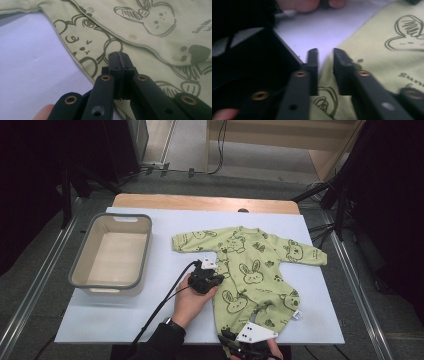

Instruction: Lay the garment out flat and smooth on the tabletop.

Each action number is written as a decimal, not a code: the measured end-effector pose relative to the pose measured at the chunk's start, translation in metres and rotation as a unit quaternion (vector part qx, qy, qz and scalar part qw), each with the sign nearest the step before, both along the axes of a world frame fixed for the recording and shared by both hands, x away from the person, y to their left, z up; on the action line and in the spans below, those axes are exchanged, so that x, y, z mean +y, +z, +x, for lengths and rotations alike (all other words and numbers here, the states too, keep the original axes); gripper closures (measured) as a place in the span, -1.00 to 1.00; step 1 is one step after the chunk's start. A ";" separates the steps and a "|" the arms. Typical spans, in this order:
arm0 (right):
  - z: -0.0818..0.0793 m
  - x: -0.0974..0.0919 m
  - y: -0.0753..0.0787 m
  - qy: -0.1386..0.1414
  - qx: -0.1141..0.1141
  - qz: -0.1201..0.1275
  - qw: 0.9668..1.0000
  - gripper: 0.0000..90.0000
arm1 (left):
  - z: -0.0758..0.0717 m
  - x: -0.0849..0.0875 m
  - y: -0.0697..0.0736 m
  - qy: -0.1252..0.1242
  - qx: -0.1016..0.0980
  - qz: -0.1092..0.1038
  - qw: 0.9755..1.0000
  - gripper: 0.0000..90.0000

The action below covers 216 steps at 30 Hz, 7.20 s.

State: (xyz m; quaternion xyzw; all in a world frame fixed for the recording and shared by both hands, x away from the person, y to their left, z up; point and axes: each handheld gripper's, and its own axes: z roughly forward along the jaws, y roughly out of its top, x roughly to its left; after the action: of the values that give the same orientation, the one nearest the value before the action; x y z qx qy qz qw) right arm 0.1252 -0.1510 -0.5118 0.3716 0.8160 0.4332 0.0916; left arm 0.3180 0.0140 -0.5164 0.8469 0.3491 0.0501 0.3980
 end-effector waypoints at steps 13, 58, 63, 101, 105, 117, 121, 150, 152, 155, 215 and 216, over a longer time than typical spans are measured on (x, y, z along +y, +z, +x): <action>-0.003 -0.099 0.005 -0.161 0.002 0.002 0.987 0.16 | 0.000 0.000 0.000 0.002 -0.002 -0.001 1.000 1.00; 0.134 -0.183 0.006 -0.234 0.049 -0.022 0.971 0.49 | 0.002 0.001 0.000 -0.002 0.007 -0.004 1.000 1.00; 0.157 -0.175 -0.006 -0.225 0.074 -0.028 0.971 0.52 | 0.001 0.001 0.000 -0.002 0.005 -0.003 1.000 1.00; 0.217 -0.313 -0.013 -0.430 0.102 -0.015 0.897 -0.17 | 0.002 0.002 0.000 0.000 0.010 -0.007 1.000 1.00; 0.224 -0.318 -0.016 -0.407 0.120 0.027 0.905 0.54 | 0.002 0.002 0.000 0.000 0.010 -0.007 1.000 1.00; 0.247 -0.318 0.035 -0.410 0.011 -0.039 0.911 0.90 | 0.002 0.002 0.000 0.000 0.010 -0.007 1.000 1.00; 0.248 -0.323 0.027 -0.425 0.019 -0.054 0.903 0.47 | 0.002 0.002 0.000 -0.001 0.010 -0.007 1.000 1.00; 0.060 -0.170 0.017 -0.232 0.024 -0.011 0.972 -1.00 | 0.005 0.005 0.000 -0.002 0.022 -0.019 1.000 0.95; 0.048 -0.157 0.015 -0.223 0.017 -0.009 0.975 -0.91 | 0.003 0.007 0.002 -0.008 0.020 -0.023 1.000 0.77; 0.032 -0.144 0.013 -0.214 0.003 -0.014 0.977 -0.72 | -0.004 0.014 0.008 0.004 0.008 -0.037 0.999 0.57; -0.025 -0.046 -0.014 -0.073 0.022 -0.015 0.997 0.84 | -0.036 0.032 0.004 -0.017 0.006 0.008 1.000 0.96; -0.026 -0.046 -0.014 -0.071 0.023 -0.008 0.997 0.84 | -0.036 0.032 0.004 -0.018 0.007 0.008 1.000 0.96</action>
State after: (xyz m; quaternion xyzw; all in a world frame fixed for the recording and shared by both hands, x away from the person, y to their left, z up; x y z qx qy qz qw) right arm 0.0992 -0.1967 -0.5255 0.4376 0.7930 0.4102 0.1062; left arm 0.2817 0.0458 -0.5124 0.8565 0.3362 0.0400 0.3896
